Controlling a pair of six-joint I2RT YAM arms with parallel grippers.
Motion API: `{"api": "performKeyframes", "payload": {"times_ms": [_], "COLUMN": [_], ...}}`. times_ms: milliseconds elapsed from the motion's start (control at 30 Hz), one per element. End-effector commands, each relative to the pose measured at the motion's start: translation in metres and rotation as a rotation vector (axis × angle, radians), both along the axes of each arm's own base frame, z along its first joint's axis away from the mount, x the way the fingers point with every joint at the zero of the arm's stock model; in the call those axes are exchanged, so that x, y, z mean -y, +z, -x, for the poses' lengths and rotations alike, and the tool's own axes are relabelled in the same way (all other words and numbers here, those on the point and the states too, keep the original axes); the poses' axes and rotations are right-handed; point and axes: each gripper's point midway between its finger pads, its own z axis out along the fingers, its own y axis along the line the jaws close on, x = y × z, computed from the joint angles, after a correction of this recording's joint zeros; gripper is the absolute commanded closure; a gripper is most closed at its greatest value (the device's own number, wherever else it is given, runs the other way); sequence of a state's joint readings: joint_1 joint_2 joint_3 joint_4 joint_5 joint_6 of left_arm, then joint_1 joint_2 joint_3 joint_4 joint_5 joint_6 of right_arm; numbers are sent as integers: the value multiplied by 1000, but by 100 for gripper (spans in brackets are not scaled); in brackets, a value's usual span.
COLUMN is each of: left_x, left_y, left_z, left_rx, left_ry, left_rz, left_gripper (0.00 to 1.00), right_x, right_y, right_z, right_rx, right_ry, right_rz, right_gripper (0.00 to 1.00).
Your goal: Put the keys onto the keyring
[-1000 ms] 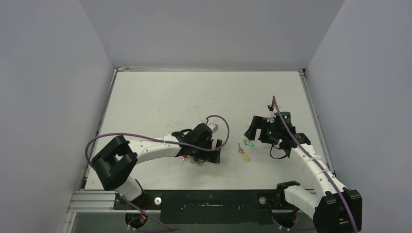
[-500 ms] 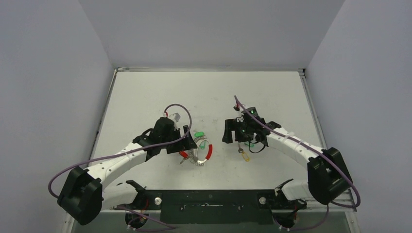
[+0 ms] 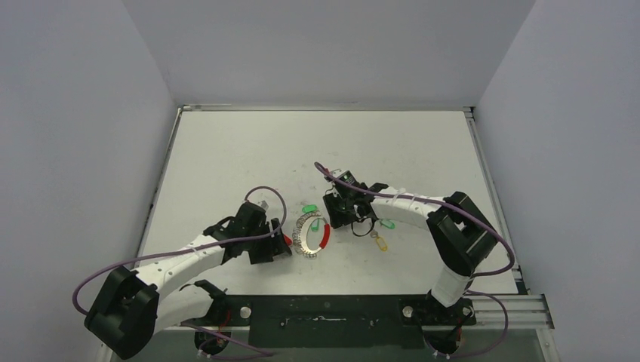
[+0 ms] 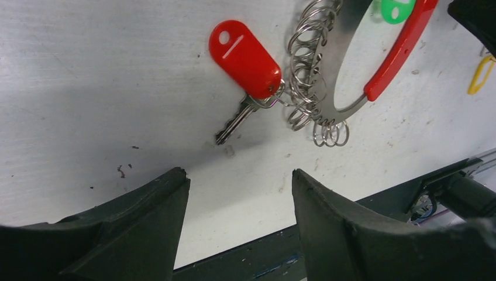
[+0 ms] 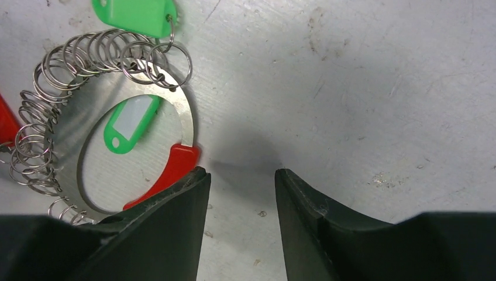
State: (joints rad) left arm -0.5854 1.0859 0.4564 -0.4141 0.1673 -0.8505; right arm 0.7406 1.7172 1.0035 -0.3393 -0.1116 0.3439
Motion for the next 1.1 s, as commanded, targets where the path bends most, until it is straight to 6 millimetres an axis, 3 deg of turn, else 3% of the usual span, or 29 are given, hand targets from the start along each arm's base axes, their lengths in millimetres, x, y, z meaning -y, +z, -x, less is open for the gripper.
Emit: {"api": "performKeyframes", "payload": {"times_ms": [0, 167, 300, 533, 700, 833, 1067], "left_x": [15, 22, 23, 23, 20, 15, 2], "left_y": [7, 4, 0, 2, 7, 15, 25], "left_z": [-19, -37, -56, -95, -103, -89, -53], "left_rx": [50, 75, 83, 126, 135, 143, 152], "left_ry": [27, 24, 5, -51, -84, -76, -16], "left_rz": [73, 66, 22, -106, -166, -147, -77], "left_gripper": [39, 45, 51, 52, 50, 47, 45], "right_x": [-5, -3, -5, -18, -7, -3, -10], "right_y": [3, -8, -11, -6, 3, 18, 16], "right_z": [-4, 17, 36, 59, 41, 14, -18], "right_rx": [18, -46, -98, -147, -74, 19, 82], "right_ry": [-12, -19, -38, -28, -44, -16, 33], "right_rz": [-36, -84, -159, -300, -238, -132, 6], "right_gripper": [57, 68, 70, 71, 59, 45, 42]}}
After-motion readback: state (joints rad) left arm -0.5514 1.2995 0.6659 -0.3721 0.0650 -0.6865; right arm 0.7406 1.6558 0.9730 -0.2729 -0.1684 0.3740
